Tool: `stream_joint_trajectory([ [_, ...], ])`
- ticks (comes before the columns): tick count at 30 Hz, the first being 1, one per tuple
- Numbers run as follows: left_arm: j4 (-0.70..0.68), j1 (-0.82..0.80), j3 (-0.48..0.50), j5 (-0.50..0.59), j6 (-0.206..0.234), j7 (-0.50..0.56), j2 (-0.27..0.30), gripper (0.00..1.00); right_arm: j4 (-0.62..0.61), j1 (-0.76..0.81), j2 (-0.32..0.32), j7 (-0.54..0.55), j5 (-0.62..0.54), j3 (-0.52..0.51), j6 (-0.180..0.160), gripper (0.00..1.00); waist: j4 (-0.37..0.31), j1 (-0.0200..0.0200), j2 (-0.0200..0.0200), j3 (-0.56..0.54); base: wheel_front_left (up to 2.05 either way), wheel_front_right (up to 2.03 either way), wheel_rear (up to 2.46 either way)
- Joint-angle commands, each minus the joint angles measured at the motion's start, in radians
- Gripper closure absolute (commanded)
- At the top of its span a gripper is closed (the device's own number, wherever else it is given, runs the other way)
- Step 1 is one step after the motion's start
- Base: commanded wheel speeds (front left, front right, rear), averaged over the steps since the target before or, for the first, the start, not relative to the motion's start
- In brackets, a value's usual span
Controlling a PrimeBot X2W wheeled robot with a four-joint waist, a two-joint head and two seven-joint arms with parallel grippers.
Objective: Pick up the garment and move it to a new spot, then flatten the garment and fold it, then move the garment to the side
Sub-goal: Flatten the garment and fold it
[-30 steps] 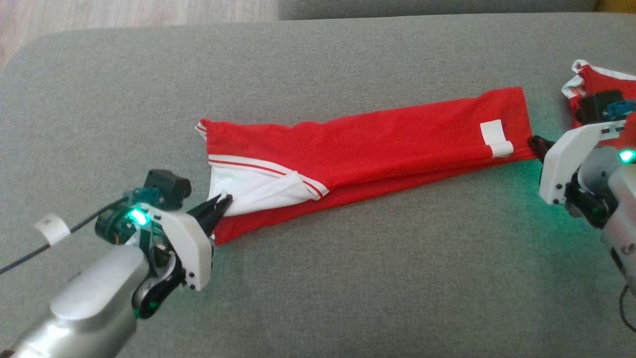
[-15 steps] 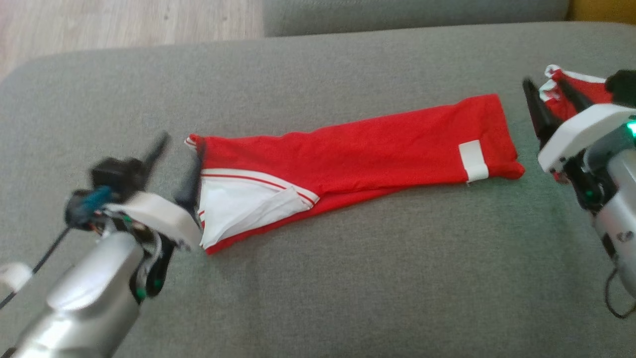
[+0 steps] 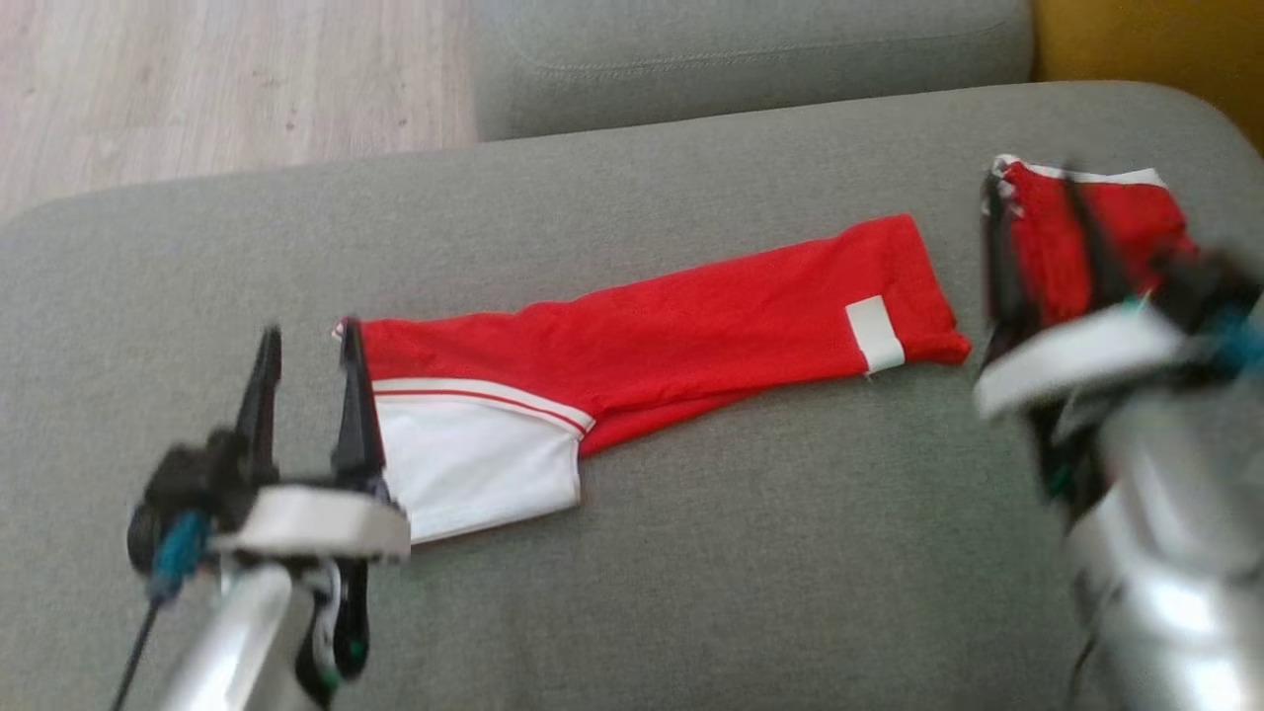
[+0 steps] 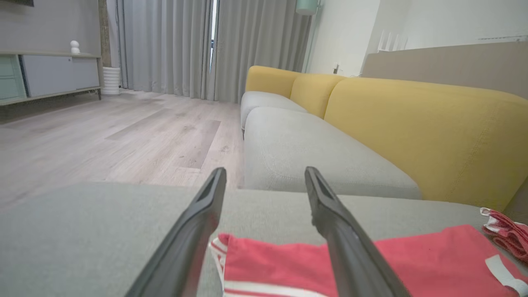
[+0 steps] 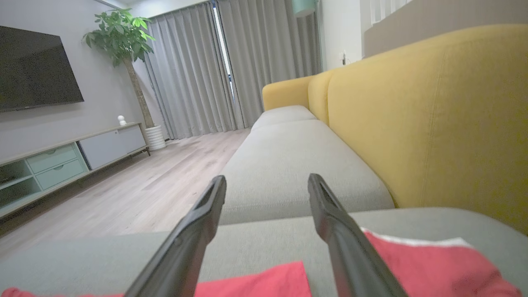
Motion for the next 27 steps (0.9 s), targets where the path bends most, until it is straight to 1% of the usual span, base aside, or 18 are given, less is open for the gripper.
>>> stream_joint_trajectory([
  [1,-0.036,-0.016,0.073,0.020,-0.007,-0.005,0.005,0.00,-0.059,0.047,0.047,-0.011,-0.048,-0.015,-0.001,0.00,-0.008,0.0001,-0.0001,-0.008,0.00,0.00,0.00],
  [4,-0.043,0.056,0.126,0.085,-0.031,-0.005,-0.035,0.00,-0.121,0.154,0.124,-0.011,-0.143,-0.082,-0.001,0.00,-0.015,0.0001,-0.0001,-0.015,0.00,0.00,0.00],
  [8,-0.047,0.137,0.167,0.177,-0.065,-0.005,-0.086,0.00,-0.163,0.250,0.165,-0.011,-0.215,-0.108,-0.001,0.00,-0.021,0.0001,-0.0001,-0.024,0.00,0.00,0.00],
  [12,-0.053,0.184,0.232,0.235,-0.099,-0.005,-0.139,0.00,-0.180,0.294,0.174,-0.011,-0.238,-0.108,-0.001,0.00,-0.021,0.0001,-0.0001,-0.025,0.00,0.00,0.00],
  [14,-0.050,0.194,0.254,0.260,-0.121,-0.005,-0.160,0.00,-0.186,0.302,0.175,-0.011,-0.225,-0.102,-0.001,0.00,-0.018,0.0001,-0.0001,-0.022,0.00,0.00,0.00],
  [20,-0.035,0.173,0.300,0.317,-0.180,-0.005,-0.198,0.00,-0.184,0.283,0.175,-0.011,-0.225,-0.118,-0.001,0.00,0.008,0.0001,-0.0001,0.009,0.00,0.00,0.00],
  [23,-0.027,0.152,0.311,0.338,-0.205,-0.005,-0.213,0.00,-0.137,0.244,0.175,-0.010,-0.248,-0.155,-0.001,0.00,0.028,0.0001,-0.0001,0.040,0.00,0.00,0.00],
  [27,-0.011,0.130,0.318,0.359,-0.230,-0.005,-0.229,0.00,-0.031,0.157,0.175,0.028,-0.250,-0.243,-0.001,0.00,0.059,0.0001,-0.0001,0.083,0.00,0.00,0.00],
])
